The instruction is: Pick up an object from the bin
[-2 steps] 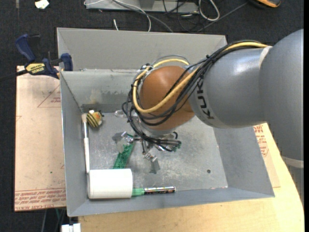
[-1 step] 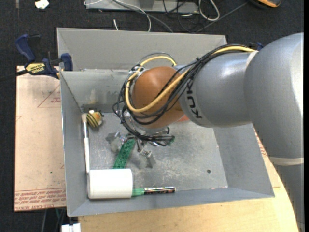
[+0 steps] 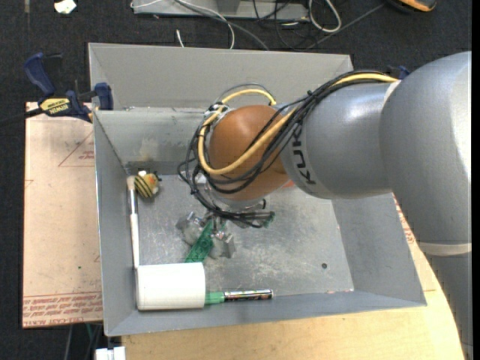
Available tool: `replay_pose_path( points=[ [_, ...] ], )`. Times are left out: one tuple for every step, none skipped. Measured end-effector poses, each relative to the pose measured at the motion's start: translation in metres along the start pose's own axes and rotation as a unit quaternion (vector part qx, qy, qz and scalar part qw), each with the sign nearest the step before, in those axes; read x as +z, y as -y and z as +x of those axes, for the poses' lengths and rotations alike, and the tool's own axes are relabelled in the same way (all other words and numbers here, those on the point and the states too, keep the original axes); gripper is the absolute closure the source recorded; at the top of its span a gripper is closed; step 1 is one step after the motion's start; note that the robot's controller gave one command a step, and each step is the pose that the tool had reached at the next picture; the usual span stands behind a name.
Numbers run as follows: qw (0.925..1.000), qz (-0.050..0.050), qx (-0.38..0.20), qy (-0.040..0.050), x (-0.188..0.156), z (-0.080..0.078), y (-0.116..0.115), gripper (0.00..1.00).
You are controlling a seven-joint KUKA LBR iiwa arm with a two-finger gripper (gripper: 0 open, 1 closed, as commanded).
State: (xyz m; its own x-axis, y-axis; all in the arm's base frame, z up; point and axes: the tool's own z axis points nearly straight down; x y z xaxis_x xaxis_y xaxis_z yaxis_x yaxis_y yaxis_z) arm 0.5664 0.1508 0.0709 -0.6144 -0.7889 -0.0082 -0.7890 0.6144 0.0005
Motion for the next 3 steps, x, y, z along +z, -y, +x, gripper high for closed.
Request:
replay_pose_path(
  points=[
    [1.0,0.0,0.0,0.0002,-0.001,0.0,0.0,1.0],
    [1.0,0.0,0.001,0.0006,-0.015,0.0,0.0,1.0],
    [1.0,-0.002,0.002,-0.0015,-0.045,0.001,-0.002,1.0]
  ],
)
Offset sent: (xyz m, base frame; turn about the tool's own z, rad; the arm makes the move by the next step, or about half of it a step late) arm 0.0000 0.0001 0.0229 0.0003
